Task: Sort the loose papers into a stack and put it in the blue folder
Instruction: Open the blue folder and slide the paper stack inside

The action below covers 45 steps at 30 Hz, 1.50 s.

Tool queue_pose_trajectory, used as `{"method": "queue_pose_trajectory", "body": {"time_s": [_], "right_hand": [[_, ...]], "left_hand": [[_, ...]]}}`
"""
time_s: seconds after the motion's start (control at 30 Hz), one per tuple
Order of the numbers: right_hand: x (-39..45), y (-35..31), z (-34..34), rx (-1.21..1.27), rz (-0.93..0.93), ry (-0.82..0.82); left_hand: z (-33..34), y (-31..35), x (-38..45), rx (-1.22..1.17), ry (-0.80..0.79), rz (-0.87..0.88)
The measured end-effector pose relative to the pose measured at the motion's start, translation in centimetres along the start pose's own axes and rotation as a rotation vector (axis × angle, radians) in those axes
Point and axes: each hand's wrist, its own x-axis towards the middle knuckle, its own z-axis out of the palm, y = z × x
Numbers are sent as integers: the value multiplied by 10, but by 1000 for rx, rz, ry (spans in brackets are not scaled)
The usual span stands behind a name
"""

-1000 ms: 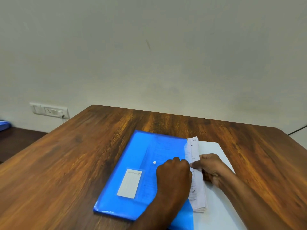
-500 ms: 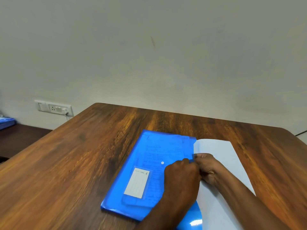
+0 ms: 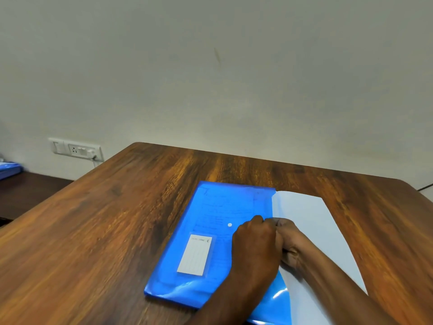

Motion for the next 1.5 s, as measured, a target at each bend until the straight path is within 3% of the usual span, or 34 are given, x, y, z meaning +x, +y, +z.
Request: {"method": "queue_pose_trajectory", "body": {"time_s": [0.2, 0.67, 0.83, 0.9, 1.07, 1.13, 1.23, 1.33, 1.5], "right_hand": [[-3, -12, -11, -93, 59, -96], [3, -6, -14, -378, -108, 144], [-13, -13, -25, -516, -222, 142], [-19, -16, -37, -578, -290, 195], [-27, -11, -86, -896, -524, 450], [-35, -3, -104, -931, -430, 514], [-41, 8, -120, -1017, -194, 452], [-54, 5, -121, -1098, -94, 366], [-63, 0, -112, -1021, -157, 387]], "left_hand": [[2, -1, -1, -20, -42, -16], [16, -12, -5, -80, -161, -39], [16, -29, -2, -78, -225, -18], [11, -37, -1, -55, -251, 25], [-8, -69, 10, 84, -524, 94], [-13, -88, 13, 112, -638, 102], [-18, -115, 12, 48, -787, 60], [-22, -129, 9, 44, -773, 33], [-34, -127, 2, 158, -719, -69]]}}
